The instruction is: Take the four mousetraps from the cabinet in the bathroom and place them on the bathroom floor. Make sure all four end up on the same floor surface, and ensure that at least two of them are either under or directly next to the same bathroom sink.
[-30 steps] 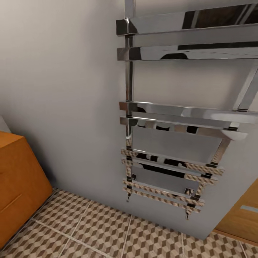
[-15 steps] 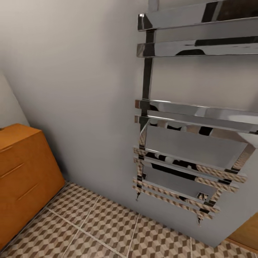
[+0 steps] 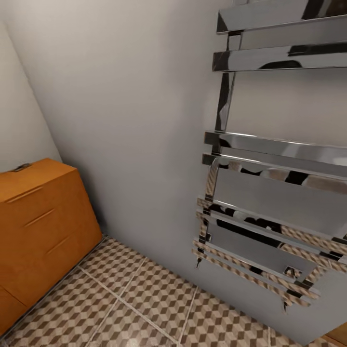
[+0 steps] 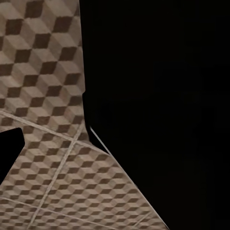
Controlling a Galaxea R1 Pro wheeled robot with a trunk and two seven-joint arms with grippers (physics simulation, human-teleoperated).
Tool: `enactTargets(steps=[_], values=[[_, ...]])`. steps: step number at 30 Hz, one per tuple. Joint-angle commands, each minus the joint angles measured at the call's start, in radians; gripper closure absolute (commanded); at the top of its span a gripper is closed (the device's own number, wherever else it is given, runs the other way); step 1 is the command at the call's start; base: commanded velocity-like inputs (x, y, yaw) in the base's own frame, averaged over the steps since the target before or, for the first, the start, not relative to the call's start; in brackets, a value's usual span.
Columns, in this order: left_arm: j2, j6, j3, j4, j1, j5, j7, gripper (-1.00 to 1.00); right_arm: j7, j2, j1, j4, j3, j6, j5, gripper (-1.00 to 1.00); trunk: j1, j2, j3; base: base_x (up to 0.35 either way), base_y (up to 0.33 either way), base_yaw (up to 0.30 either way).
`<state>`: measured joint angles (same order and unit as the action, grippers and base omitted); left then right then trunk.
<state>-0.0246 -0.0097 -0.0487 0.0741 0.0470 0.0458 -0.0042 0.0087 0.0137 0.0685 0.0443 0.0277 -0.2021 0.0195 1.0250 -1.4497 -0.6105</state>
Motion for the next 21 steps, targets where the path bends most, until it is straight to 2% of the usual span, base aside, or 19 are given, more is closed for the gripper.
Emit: enactTargets(steps=[1,21], values=[[0.0,-0.001,-0.005,0.002,0.001,0.005,0.0,-1.0,0.001,0.0,0.001,-0.001,0.003,-0.003,0.002,-1.0,0.0,0.0,-0.002,0.0,0.0,0.208],[0.0,-0.001,-0.005,0.002,0.001,0.005,0.0,-1.0,0.0,0.0,0.001,-0.001,0.003,-0.005,0.001,-1.0,0.0,0.0,-0.024,0.0,0.0,0.208]])
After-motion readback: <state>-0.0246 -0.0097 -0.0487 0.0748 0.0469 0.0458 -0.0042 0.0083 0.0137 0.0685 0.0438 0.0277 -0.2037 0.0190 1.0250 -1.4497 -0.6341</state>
